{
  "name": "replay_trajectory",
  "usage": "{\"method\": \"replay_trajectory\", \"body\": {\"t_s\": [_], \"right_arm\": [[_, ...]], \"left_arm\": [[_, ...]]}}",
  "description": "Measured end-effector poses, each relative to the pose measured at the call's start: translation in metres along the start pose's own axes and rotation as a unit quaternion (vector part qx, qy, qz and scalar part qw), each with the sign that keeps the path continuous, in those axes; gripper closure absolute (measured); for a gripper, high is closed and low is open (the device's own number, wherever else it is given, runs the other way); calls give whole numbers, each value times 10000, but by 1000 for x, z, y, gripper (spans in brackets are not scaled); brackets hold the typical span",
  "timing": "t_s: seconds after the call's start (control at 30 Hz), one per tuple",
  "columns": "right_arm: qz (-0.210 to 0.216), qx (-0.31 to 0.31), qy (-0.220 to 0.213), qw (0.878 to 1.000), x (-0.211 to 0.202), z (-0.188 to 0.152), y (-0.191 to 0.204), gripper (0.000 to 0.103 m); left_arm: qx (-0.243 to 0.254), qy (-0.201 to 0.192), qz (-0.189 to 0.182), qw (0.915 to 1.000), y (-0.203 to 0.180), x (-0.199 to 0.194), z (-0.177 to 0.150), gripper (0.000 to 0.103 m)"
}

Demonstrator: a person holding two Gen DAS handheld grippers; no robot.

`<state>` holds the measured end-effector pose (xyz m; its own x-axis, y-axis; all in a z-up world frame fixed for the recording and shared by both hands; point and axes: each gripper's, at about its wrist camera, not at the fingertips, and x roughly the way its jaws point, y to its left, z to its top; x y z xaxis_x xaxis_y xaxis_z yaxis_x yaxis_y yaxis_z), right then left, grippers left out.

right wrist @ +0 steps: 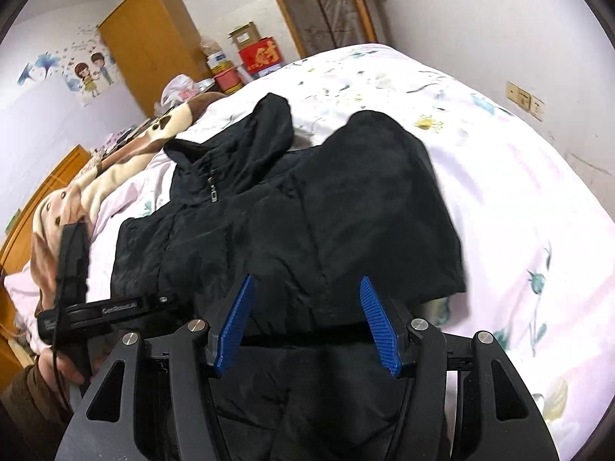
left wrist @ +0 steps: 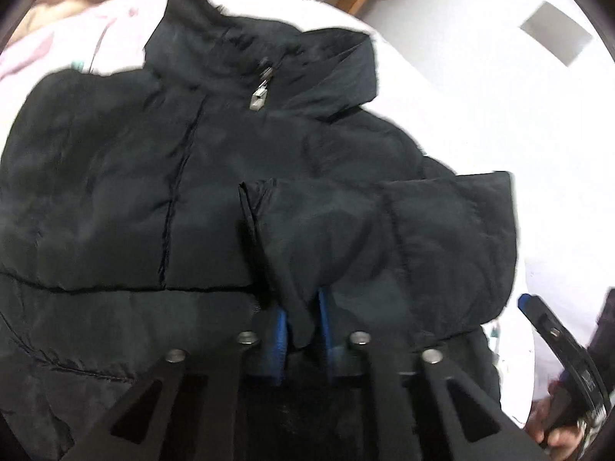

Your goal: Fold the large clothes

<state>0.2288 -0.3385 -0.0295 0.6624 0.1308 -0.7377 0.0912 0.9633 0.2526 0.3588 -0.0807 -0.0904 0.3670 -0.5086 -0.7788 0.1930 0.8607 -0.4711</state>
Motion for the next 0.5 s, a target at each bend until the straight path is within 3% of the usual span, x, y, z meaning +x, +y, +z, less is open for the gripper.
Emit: {"method": "replay_trajectory", "body": {"t_s": [0.23,0.33,0.5], "right_arm": [[-47,221,-173,9996,-3,10,-2,45],[-39,139,-252,9996,-5,18,7,45],[15,15,-334,9994,0,30,26,45]], "left_arm": [[217,-858,-341,9955,-14,-61,25,94],[358,-1278,-215,9909,-10,-89,40,94],[213,-1564,0,9875,17,-111,61,94]]}}
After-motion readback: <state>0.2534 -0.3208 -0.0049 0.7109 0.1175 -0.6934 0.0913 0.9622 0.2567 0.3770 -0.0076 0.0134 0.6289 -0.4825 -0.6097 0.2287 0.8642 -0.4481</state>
